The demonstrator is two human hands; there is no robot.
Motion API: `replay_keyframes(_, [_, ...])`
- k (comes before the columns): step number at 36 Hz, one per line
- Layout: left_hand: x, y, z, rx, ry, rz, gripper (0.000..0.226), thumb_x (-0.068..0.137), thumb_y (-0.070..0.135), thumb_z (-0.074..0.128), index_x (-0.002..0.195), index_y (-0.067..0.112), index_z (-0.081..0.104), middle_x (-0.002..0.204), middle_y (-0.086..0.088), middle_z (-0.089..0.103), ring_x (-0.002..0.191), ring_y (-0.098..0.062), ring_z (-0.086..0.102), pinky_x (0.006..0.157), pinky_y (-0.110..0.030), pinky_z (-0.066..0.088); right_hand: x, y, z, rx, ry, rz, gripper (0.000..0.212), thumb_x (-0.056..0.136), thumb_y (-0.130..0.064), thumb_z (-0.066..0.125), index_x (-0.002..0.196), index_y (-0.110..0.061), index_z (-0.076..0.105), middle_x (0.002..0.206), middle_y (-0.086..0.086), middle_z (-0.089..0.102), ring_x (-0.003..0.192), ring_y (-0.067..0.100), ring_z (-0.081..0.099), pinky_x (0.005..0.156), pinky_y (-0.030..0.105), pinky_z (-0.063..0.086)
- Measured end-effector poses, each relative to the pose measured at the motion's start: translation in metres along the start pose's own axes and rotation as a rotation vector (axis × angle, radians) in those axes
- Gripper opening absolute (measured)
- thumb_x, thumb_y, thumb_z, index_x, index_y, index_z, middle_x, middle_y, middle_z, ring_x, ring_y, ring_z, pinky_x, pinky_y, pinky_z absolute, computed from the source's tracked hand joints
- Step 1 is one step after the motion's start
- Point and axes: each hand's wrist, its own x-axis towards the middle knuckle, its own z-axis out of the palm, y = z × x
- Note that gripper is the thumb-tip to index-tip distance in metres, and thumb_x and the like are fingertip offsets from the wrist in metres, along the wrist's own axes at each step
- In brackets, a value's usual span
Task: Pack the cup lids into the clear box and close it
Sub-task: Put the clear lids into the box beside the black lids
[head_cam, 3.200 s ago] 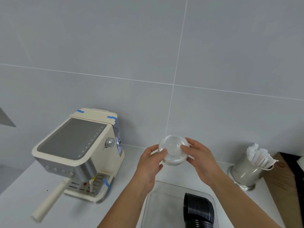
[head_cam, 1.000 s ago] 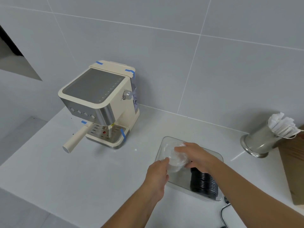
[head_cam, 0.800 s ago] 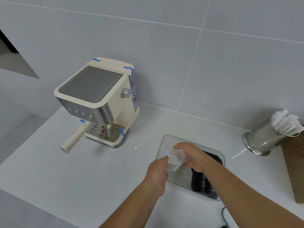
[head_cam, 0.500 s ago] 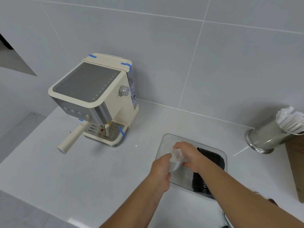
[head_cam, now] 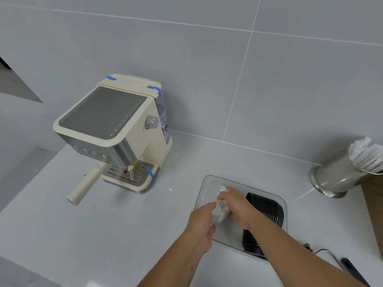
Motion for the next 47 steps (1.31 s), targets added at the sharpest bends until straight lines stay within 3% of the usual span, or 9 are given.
replay_keyframes(5, [-0.024, -0.002, -0.02, 0.265, -0.08, 0.142, 0.008, 0.087, 0.025, 0.062, 0.083, 0.018, 0.064, 0.063, 0.008, 0.051, 0.066, -0.014, 0.041, 0.077, -0.028, 0.043, 0.01, 0.007, -0.002, -0.014, 0.02, -0.01, 0.05, 0.06, -0.028, 0.061, 0.11, -0.028, 0.063, 0.113, 0.006, 0.068, 0.104, 0.027, 0.065, 0.098, 0.049, 0.051])
replay_keyframes(8, [-0.033, -0.006, -0.035, 0.429, -0.058, 0.236, 0.014, 0.077, 0.029, 0.063, 0.073, 0.016, 0.065, 0.066, -0.001, 0.046, 0.067, -0.017, 0.041, 0.073, -0.037, 0.048, 0.009, 0.009, -0.002, 0.003, 0.019, -0.012, 0.054, 0.064, -0.029, 0.063, 0.118, -0.026, 0.061, 0.113, 0.006, 0.068, 0.104, 0.026, 0.065, 0.098, 0.047, 0.051])
replay_keyframes(11, [-0.034, -0.009, -0.05, 0.448, 0.082, 0.349, 0.012, 0.08, 0.023, 0.07, 0.092, 0.02, 0.074, 0.07, -0.007, 0.07, 0.068, -0.016, 0.064, 0.09, -0.046, 0.056, -0.002, 0.005, 0.001, 0.004, 0.031, -0.034, 0.043, 0.079, -0.021, 0.064, 0.121, -0.023, 0.06, 0.114, 0.007, 0.067, 0.103, 0.025, 0.065, 0.097, 0.046, 0.053])
replay_keyframes(22, [-0.02, -0.006, -0.073, 0.59, 0.153, 0.378, 0.033, 0.087, 0.027, 0.07, 0.118, 0.033, 0.061, 0.11, 0.008, 0.066, 0.091, -0.009, 0.068, 0.064, -0.015, 0.048, -0.012, 0.015, 0.003, -0.056, 0.099, -0.124, 0.027, 0.08, -0.02, 0.061, 0.107, -0.022, 0.063, 0.112, 0.008, 0.067, 0.104, 0.027, 0.064, 0.091, 0.045, 0.053])
replay_keyframes(25, [-0.019, -0.006, -0.071, 0.564, 0.114, 0.393, 0.024, 0.089, 0.022, 0.068, 0.111, 0.025, 0.073, 0.101, 0.01, 0.075, 0.076, 0.005, 0.067, 0.068, -0.012, 0.048, -0.023, 0.024, 0.004, -0.09, 0.094, -0.16, 0.054, 0.074, -0.03, 0.064, 0.127, -0.023, 0.055, 0.118, 0.0, 0.065, 0.109, 0.02, 0.061, 0.09, 0.033, 0.05])
replay_keyframes(27, [-0.021, -0.007, -0.073, 0.549, 0.062, 0.394, 0.021, 0.09, 0.017, 0.065, 0.1, 0.031, 0.077, 0.093, 0.017, 0.077, 0.064, 0.011, 0.062, 0.074, -0.015, 0.047, -0.032, 0.032, 0.004, -0.087, 0.077, -0.191, 0.037, 0.083, -0.02, 0.063, 0.119, -0.029, 0.058, 0.109, -0.008, 0.067, 0.106, 0.014, 0.061, 0.083, 0.027, 0.046])
replay_keyframes(31, [-0.022, -0.007, -0.074, 0.541, 0.022, 0.42, 0.033, 0.092, 0.016, 0.063, 0.082, 0.045, 0.076, 0.09, 0.023, 0.076, 0.073, 0.012, 0.065, 0.086, -0.023, 0.051, -0.043, 0.047, 0.005, -0.05, 0.013, -0.204, 0.045, 0.086, -0.016, 0.063, 0.119, -0.045, 0.055, 0.116, -0.023, 0.063, 0.108, -0.004, 0.054, 0.088, 0.024, 0.041])
replay_keyframes(35, [-0.021, -0.008, -0.073, 0.533, 0.031, 0.44, 0.043, 0.092, 0.017, 0.064, 0.072, 0.053, 0.073, 0.089, 0.027, 0.075, 0.083, 0.013, 0.067, 0.095, -0.029, 0.054, -0.046, 0.049, 0.008, -0.038, 0.025, -0.167, 0.049, 0.082, -0.025, 0.065, 0.123, -0.049, 0.054, 0.117, -0.017, 0.065, 0.112, 0.004, 0.056, 0.104, 0.037, 0.045])
replay_keyframes(47, [-0.016, -0.009, -0.076, 0.543, 0.041, 0.469, 0.053, 0.092, 0.017, 0.064, 0.07, 0.065, 0.069, 0.088, 0.03, 0.074, 0.099, 0.004, 0.066, 0.099, -0.039, 0.053, -0.043, 0.039, 0.003, -0.067, 0.013, -0.202, 0.044, 0.081, -0.02, 0.065, 0.112, -0.051, 0.059, 0.111, -0.009, 0.069, 0.098, 0.007, 0.059, 0.094, 0.03, 0.046])
